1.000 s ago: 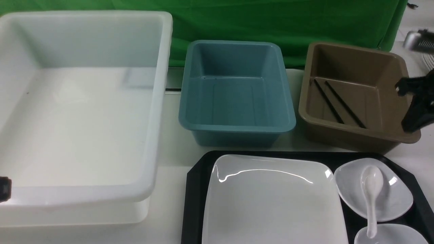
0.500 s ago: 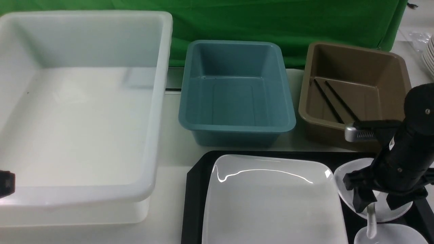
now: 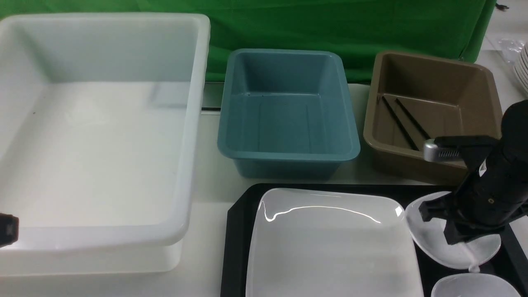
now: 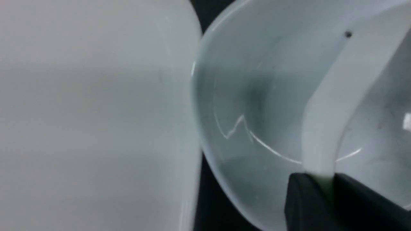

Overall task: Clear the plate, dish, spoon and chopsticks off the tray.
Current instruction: Use the right arm to grab a soup spoon from the plate, then use the right arm to put the soup spoon into the small storage box in the middle

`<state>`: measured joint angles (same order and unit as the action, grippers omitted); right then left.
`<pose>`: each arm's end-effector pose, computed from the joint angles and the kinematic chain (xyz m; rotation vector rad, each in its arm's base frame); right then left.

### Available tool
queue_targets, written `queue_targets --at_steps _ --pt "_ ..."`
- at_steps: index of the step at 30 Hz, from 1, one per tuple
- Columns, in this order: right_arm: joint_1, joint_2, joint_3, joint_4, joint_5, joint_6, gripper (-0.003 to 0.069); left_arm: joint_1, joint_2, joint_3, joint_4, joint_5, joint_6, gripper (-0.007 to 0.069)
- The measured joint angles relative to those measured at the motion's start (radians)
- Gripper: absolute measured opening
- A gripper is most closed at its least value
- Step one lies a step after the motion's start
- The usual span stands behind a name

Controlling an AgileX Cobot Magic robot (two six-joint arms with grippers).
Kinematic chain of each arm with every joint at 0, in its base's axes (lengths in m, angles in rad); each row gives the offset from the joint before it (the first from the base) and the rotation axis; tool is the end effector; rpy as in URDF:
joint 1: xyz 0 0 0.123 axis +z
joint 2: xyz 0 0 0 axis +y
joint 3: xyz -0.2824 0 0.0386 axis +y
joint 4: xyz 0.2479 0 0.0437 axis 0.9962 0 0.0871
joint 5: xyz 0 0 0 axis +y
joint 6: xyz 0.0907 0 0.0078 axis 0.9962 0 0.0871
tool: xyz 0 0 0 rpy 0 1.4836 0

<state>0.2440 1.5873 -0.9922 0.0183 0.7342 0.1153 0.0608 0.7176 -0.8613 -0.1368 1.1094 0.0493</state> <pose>0.2931 0.0741 0.2157 -0.1650 2.8141 0.1037 0.1100 -0.0044 0.3471 -0.0345 2.4405 -0.1279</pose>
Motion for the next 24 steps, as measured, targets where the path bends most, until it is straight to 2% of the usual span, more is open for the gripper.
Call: queue_targets --at_steps 4,5,6,9,20,23,24 --pt "0.042 -0.117 -0.01 0.138 -0.018 -0.1 0.0093 0.0 0.0 0.0 0.0 0.0 0.001 0.0017" --pt "0.045 -0.121 -0.012 0.138 -0.02 -0.1 0.0093 0.0 0.0 0.0 0.0 -0.001 0.001 0.0017" --pt "0.068 -0.136 -0.045 0.198 -0.027 -0.143 0.0093 0.0 0.0 0.0 0.0 -0.001 0.001 0.0017" --pt "0.11 -0.113 -0.18 0.258 -0.031 -0.182 0.0093 0.0 0.0 0.0 0.0 -0.005 0.001 0.0017" --pt "0.201 0.375 -0.801 0.283 -0.045 -0.179 0.0093 0.0 0.0 0.0 0.0 -0.012 0.001 0.0017" --pt "0.202 0.468 -0.887 0.283 -0.045 -0.149 0.0107 0.0 0.0 0.0 0.0 -0.011 0.001 0.0017" --pt "0.202 0.528 -0.928 0.283 -0.045 -0.129 0.0139 0.0 0.0 0.0 0.0 -0.007 0.001 0.0017"
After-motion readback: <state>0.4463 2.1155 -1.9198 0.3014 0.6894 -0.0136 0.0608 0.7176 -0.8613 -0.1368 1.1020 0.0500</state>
